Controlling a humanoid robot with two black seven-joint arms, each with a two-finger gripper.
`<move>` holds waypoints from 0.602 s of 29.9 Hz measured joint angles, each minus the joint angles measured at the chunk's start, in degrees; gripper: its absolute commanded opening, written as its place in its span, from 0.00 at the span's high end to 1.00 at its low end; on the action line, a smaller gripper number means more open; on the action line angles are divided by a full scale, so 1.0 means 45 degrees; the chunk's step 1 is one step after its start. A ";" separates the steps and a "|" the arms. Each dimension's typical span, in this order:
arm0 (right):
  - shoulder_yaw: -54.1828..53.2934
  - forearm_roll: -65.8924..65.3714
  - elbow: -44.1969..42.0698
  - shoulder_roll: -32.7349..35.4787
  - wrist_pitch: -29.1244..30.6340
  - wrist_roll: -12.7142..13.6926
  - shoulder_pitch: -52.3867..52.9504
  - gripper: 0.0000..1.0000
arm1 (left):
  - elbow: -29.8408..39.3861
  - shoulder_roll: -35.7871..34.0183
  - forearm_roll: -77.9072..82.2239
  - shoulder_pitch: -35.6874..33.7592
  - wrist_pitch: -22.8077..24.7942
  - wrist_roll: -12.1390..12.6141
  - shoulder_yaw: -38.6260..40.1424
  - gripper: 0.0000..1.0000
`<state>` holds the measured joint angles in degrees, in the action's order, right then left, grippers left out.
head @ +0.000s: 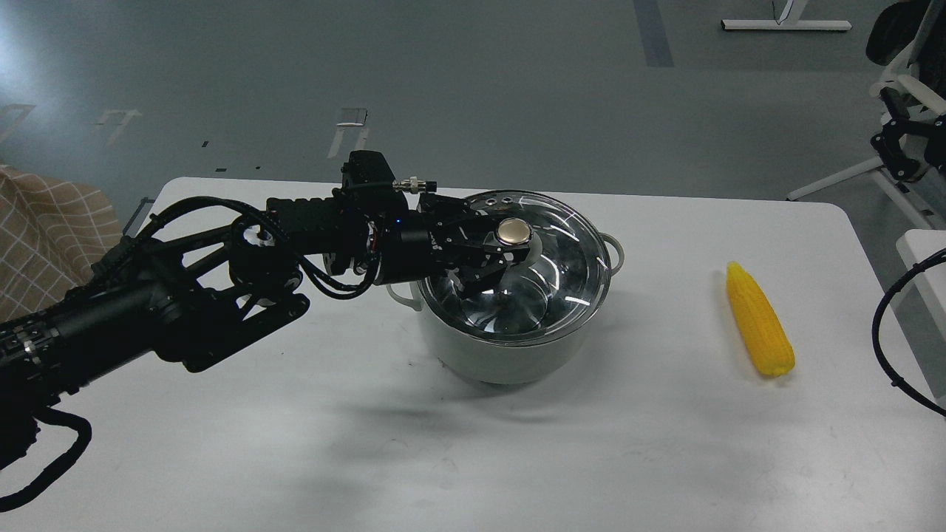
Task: Open pot and put corn in
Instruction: 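Lift the glass lid off the pot and carry it beside the pot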
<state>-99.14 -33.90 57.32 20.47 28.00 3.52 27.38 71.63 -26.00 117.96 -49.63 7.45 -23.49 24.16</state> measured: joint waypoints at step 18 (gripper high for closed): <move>0.0000 -0.0007 0.0098 -0.0087 0.0000 -0.0002 -0.0186 0.00 | 0.0064 -0.5880 -0.2075 0.0267 -0.0625 -0.0127 -0.0078 0.68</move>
<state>-99.14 -33.93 57.76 20.08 28.00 3.51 26.54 71.92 -52.46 108.62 -48.43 4.64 -24.06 23.81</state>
